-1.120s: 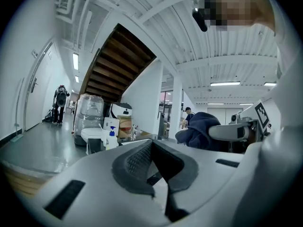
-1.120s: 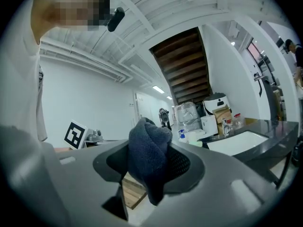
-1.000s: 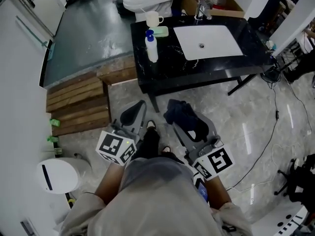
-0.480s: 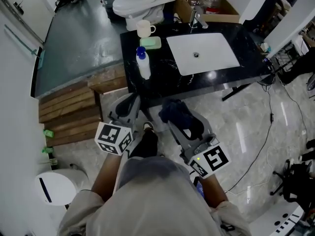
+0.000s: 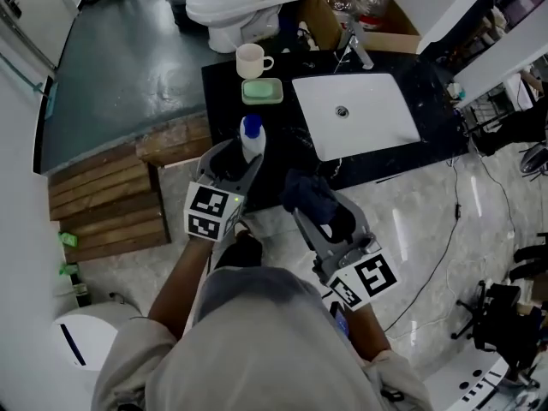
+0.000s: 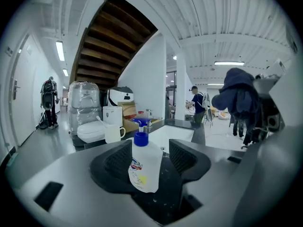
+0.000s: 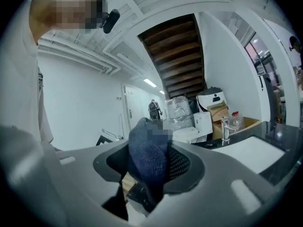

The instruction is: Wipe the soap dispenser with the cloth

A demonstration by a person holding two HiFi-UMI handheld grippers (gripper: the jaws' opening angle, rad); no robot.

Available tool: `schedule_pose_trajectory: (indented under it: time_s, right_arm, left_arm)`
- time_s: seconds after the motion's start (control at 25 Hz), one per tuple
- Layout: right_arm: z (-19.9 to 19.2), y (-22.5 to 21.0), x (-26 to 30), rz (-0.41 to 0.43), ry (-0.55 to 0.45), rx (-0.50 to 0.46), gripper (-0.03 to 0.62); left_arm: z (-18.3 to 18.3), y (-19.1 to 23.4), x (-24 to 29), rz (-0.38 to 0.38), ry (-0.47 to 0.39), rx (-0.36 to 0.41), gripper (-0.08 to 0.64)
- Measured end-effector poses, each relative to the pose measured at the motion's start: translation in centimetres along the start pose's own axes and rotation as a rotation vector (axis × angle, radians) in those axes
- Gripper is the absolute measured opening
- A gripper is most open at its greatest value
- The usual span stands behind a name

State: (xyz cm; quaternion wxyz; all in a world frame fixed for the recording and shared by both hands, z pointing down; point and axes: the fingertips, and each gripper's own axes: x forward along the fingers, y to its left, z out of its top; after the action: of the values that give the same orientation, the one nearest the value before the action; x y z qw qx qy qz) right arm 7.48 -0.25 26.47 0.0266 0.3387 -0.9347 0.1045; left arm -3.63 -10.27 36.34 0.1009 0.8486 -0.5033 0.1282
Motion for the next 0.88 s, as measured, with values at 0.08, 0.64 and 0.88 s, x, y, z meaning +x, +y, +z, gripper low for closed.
schedule_pose_trajectory:
  time_s: [0.08, 0.64, 0.88]
  right_arm:
    - [0.5, -1.0, 1.4, -0.021, 0.009, -0.007, 0.175]
    - [0.6, -4.7, 7.3, -0.075, 0.042, 0.006, 0.175]
    - [0.6, -6.6, 10.0, -0.026, 0.051, 0.014, 0.175]
  left_arm:
    - [0.0, 0.6, 2.0, -0.027, 0.021, 0.018, 0.241]
    - [2.6, 1.5, 5.7, -0.162, -0.071, 0.096, 0.140]
    - [2.4, 3.5, 4.2, -0.146, -0.139, -0.005, 0.138]
